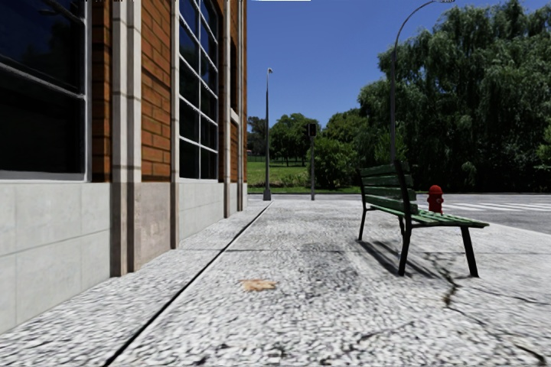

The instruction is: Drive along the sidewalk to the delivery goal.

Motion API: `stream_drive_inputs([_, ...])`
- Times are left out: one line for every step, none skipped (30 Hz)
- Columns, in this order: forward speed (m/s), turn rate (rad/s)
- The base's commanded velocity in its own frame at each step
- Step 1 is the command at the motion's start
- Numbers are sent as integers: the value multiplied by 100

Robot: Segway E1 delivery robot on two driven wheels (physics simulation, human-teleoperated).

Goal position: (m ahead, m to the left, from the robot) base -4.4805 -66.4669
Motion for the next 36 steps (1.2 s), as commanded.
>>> stream_drive_inputs([200, 0])
stream_drive_inputs([200, 0])
stream_drive_inputs([200, 0])
stream_drive_inputs([200, 0])
stream_drive_inputs([200, 0])
stream_drive_inputs([200, 0])
stream_drive_inputs([200, 0])
stream_drive_inputs([200, 0])
stream_drive_inputs([200, 0])
stream_drive_inputs([200, 0])
stream_drive_inputs([200, 0])
stream_drive_inputs([200, 0])
stream_drive_inputs([200, 0])
stream_drive_inputs([200, 0])
stream_drive_inputs([200, 0])
stream_drive_inputs([200, 0])
stream_drive_inputs([200, 0])
stream_drive_inputs([200, 0])
stream_drive_inputs([200, 0])
stream_drive_inputs([200, 0])
stream_drive_inputs([200, 0])
stream_drive_inputs([200, 0])
stream_drive_inputs([200, 0])
stream_drive_inputs([200, 0])
stream_drive_inputs([200, 0])
stream_drive_inputs([200, 0])
stream_drive_inputs([200, 0])
stream_drive_inputs([200, 0])
stream_drive_inputs([200, 0])
stream_drive_inputs([200, 0])
stream_drive_inputs([200, 0])
stream_drive_inputs([200, 0])
stream_drive_inputs([200, 0])
stream_drive_inputs([200, 0])
stream_drive_inputs([200, 0])
stream_drive_inputs([200, 0])
